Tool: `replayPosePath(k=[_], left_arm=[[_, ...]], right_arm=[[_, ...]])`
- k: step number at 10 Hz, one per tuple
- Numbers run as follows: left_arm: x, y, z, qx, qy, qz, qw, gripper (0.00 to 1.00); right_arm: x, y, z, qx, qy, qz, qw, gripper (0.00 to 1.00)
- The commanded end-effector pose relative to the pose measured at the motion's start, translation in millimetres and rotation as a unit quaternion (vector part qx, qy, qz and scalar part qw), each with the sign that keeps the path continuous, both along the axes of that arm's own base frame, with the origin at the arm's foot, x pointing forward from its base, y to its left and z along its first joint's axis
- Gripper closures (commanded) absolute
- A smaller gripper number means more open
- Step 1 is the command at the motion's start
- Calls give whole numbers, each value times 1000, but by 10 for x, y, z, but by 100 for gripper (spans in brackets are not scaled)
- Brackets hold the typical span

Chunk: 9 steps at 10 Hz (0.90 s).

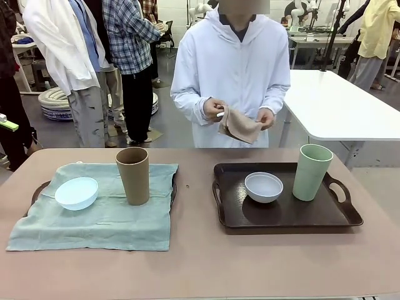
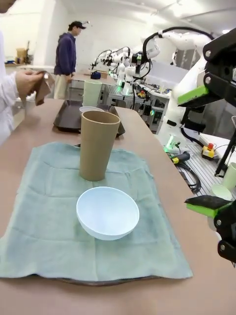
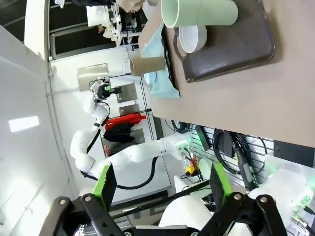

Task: Set up a tray with a mat and arrange the tableware.
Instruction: Pick up the Picnic Bowl and Reusable plastic cup from the Handle tray in front of the human's position and hold them in the air.

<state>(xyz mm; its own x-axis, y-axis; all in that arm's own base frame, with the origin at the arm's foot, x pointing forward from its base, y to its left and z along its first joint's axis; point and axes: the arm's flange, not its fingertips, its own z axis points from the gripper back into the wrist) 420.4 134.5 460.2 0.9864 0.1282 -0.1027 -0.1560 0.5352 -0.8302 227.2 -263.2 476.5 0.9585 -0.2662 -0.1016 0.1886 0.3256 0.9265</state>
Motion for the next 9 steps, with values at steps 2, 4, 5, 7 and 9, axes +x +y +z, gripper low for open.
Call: replayPosePath(k=[2, 4, 5, 7, 9], left_arm=[[-30, 60, -6, -6, 0, 1, 1000, 5], [-30, 60, -6, -6, 0, 1, 1000, 5], [-30, 60, -6, -6, 0, 1, 1000, 5], [-30, 60, -6, -6, 0, 1, 1000, 5], [-30, 60, -6, -6, 0, 1, 1000, 5]], right_arm=[[-7, 18, 77, -1, -9, -3, 1000, 0], [-7, 18, 77, -1, -9, -3, 1000, 0], [-7, 18, 77, -1, -9, -3, 1000, 0], [-7, 18, 77, -1, -9, -3, 1000, 0], [-7, 18, 77, -1, -9, -3, 1000, 0]])
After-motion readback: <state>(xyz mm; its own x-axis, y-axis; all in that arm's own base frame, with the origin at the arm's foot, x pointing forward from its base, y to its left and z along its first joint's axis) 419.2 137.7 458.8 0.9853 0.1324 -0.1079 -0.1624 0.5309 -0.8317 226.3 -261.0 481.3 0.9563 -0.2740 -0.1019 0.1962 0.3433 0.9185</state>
